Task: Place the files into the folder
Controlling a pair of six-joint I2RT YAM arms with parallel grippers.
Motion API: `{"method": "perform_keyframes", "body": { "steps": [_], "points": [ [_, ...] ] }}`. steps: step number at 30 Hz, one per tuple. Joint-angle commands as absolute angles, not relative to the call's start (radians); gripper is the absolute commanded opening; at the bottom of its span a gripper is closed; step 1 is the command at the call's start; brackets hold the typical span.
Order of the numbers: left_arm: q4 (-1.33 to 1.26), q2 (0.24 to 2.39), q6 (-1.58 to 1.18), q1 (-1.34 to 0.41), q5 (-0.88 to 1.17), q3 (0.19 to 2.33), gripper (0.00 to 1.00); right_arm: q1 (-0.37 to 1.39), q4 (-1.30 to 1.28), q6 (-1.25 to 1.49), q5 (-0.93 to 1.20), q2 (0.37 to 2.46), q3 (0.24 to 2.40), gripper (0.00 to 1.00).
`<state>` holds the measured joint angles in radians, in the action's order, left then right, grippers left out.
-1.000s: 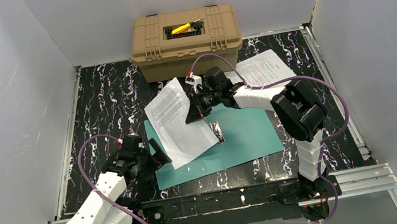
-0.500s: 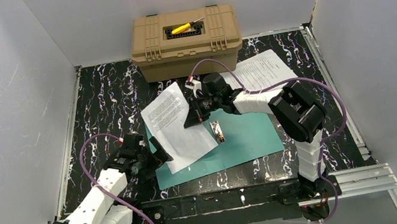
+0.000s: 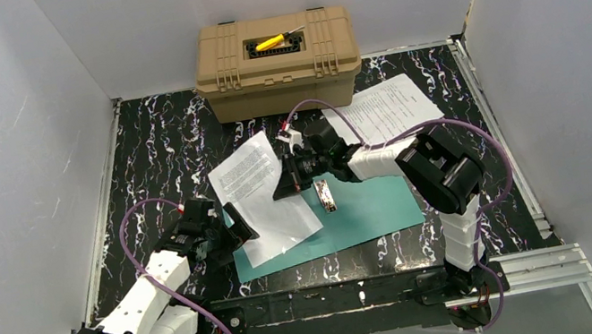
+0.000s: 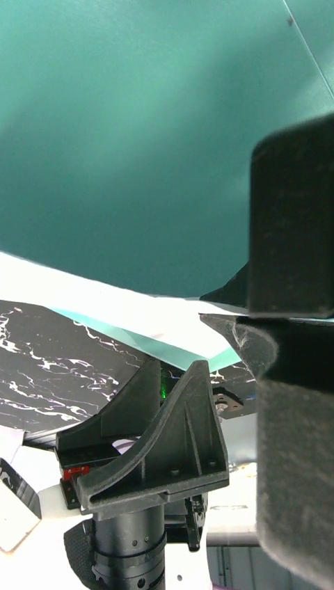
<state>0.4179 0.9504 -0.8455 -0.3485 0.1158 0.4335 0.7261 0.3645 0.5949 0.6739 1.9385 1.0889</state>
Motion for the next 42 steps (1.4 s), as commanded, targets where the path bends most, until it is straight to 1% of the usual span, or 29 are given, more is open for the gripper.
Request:
{"method": "perform_keyframes", "body": {
  "steps": [1,10,17,23,28,42],
  "points": [
    [0.456,0.971,-0.836,-0.347,0.1,0.386,0.98,0.735,0.454,0.649,0.637,1.93,1.049,0.01],
    [0.451,0.961,-0.843,-0.345,0.102,0.382,0.98,0.756,0.558,0.776,0.532,1.905,0.949,0.01],
    [0.448,0.96,-0.844,-0.346,0.108,0.375,0.98,0.765,0.696,0.879,0.48,1.904,0.866,0.01],
    [0.445,0.959,-0.844,-0.346,0.11,0.373,0.98,0.777,0.767,0.929,0.478,1.922,0.839,0.01],
    [0.45,0.957,-0.842,-0.346,0.106,0.379,0.98,0.791,0.763,0.916,0.496,1.922,0.843,0.01],
    [0.453,0.959,-0.841,-0.346,0.096,0.385,0.98,0.808,0.642,0.828,0.498,1.878,0.83,0.01]
  ]
}}
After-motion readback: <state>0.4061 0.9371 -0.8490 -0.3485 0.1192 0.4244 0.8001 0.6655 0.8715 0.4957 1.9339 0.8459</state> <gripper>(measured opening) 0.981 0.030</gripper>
